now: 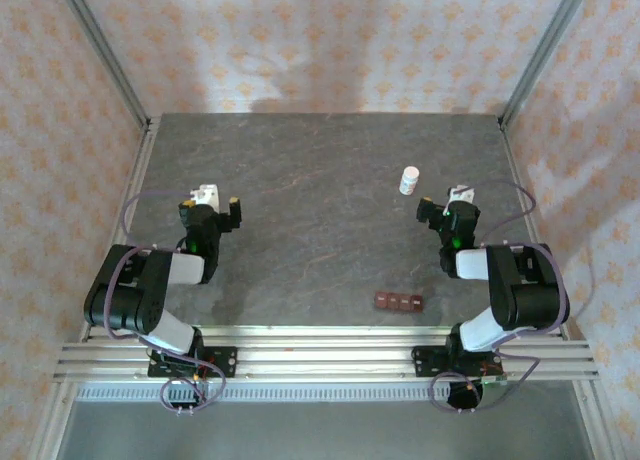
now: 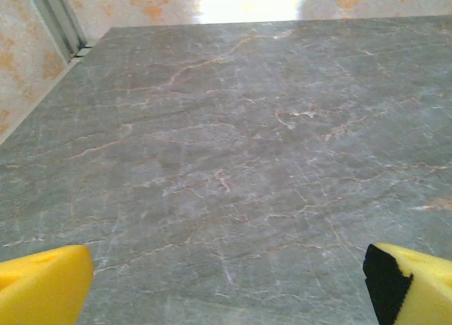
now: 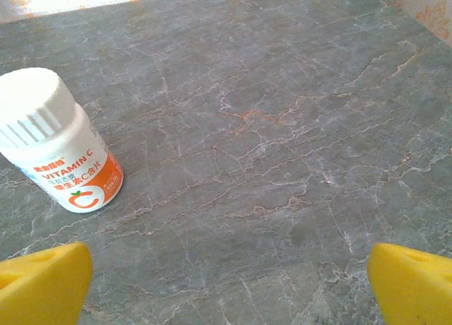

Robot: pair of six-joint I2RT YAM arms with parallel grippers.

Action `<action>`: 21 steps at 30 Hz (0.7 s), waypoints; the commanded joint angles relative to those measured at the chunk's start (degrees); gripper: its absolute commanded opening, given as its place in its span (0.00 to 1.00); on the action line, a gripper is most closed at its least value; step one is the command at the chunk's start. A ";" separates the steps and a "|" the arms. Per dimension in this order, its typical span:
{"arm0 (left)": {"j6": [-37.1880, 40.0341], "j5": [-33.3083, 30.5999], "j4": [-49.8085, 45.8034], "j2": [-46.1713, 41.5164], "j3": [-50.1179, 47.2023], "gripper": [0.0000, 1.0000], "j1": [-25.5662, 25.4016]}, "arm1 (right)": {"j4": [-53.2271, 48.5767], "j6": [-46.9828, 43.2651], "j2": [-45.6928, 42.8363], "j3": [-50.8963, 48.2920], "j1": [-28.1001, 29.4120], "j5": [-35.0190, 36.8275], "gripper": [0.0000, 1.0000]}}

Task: Sort the pills into containers

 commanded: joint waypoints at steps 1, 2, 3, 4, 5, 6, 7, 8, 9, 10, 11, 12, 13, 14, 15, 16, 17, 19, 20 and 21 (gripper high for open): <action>-0.06 -0.50 0.58 0.11 0.46 1.00 -0.35 | -0.05 0.27 -0.21 1.14 -0.29 1.24 1.00; 0.11 -0.90 1.22 0.18 0.28 1.00 -0.53 | -0.04 0.32 -0.22 1.14 -0.24 1.23 1.00; 0.20 -1.03 1.61 0.28 0.08 1.00 -0.54 | -0.08 0.33 -0.23 1.16 -0.27 1.24 1.00; 0.21 -1.03 1.34 0.24 0.16 1.00 -0.53 | -0.08 0.34 -0.21 1.22 -0.27 1.25 1.00; 0.20 -0.94 1.27 0.14 0.18 1.00 -0.58 | -0.06 0.34 -0.23 1.23 -0.27 1.23 1.00; 0.14 -0.94 1.31 0.17 0.15 1.00 -0.56 | -0.08 0.30 -0.29 1.17 -0.28 1.23 0.99; 0.12 -0.77 1.23 0.19 0.19 1.00 -0.48 | -0.08 0.34 -0.21 1.20 -0.31 1.23 1.00; 0.12 -0.77 1.18 0.19 0.23 1.00 -0.49 | -0.09 0.34 -0.24 1.14 -0.31 1.26 1.00; 0.14 -0.85 1.27 0.19 0.26 1.00 -0.49 | -0.08 0.34 -0.28 1.22 -0.29 1.23 1.00; 0.12 -0.85 1.20 0.19 0.26 1.00 -0.49 | -0.08 0.30 -0.26 1.22 -0.23 1.24 1.00; 0.11 -0.78 1.07 0.15 0.28 1.00 -0.49 | -0.08 0.33 -0.25 1.14 -0.23 1.21 1.00; -0.14 -0.89 0.78 0.27 0.49 1.00 -0.37 | -0.04 0.33 -0.24 1.14 -0.30 1.24 1.00; -0.32 -1.10 0.39 0.30 0.75 1.00 -0.17 | -0.08 0.34 -0.25 1.15 -0.29 1.23 1.00; -0.58 -0.97 -0.04 0.20 0.89 1.00 -0.02 | 0.00 0.29 -0.24 1.10 -0.23 1.28 1.00; -0.71 -0.84 -0.10 0.28 0.95 1.00 0.16 | -0.08 0.32 -0.25 1.15 -0.30 1.23 1.00; -0.84 -0.65 -0.37 0.21 1.09 1.00 0.25 | -0.08 0.34 -0.21 1.21 -0.30 1.25 1.00; -0.98 -0.51 -0.60 0.19 1.13 1.00 0.45 | -0.08 0.34 -0.22 1.24 -0.30 1.23 1.00; -1.20 -0.30 -0.66 0.19 1.22 1.00 0.65 | -0.16 0.42 -0.26 1.23 -0.31 1.35 1.00; -1.20 -0.26 -0.67 0.19 1.22 1.00 0.65 | -0.60 0.61 -0.25 1.48 -0.33 1.86 1.00; -1.12 -0.28 -0.62 0.23 1.22 1.00 0.61 | -0.53 0.65 -0.21 1.47 -0.37 1.93 1.00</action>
